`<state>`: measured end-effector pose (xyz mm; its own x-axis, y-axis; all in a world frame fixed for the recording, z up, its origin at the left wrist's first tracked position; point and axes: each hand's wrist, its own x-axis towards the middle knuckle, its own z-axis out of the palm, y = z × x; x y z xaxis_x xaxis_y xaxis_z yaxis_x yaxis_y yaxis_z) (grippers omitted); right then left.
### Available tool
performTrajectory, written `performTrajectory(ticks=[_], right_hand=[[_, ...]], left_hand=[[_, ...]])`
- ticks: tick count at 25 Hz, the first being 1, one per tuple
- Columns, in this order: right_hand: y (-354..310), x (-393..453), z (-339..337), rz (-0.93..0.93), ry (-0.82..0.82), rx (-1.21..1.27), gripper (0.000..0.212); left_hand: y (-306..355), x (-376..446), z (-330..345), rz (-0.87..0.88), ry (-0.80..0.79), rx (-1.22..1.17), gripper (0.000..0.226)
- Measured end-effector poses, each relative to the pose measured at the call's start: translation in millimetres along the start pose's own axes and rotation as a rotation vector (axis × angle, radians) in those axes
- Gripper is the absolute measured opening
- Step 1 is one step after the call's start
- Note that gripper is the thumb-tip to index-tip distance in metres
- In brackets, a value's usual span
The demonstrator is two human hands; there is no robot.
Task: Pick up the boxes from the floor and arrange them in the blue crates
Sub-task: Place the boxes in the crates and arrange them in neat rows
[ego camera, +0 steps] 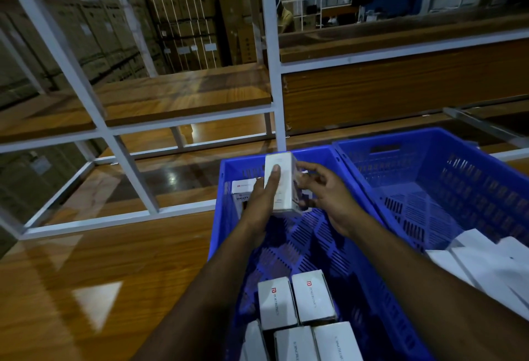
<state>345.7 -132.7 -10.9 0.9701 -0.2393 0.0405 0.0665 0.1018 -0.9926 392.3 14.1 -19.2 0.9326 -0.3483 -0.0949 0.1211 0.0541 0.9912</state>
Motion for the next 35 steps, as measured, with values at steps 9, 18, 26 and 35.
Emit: performTrajectory(ticks=[9, 18, 26, 35], right_hand=[[-3, 4, -3, 0.051, 0.043, 0.123, 0.038], [-1, 8, -11, 0.018, 0.033, 0.276, 0.05], [-6, -13, -3, -0.288, -0.256, -0.479, 0.065], [3, -10, 0, -0.018, -0.134, -0.211, 0.048]], left_hand=[[17, -13, -8, -0.169, -0.203, -0.362, 0.046], [15, -15, -6, -0.162, -0.079, -0.02, 0.054], [8, -4, -23, -0.358, -0.094, -0.246, 0.078], [5, 3, -22, -0.104, -0.007, -0.339, 0.042]])
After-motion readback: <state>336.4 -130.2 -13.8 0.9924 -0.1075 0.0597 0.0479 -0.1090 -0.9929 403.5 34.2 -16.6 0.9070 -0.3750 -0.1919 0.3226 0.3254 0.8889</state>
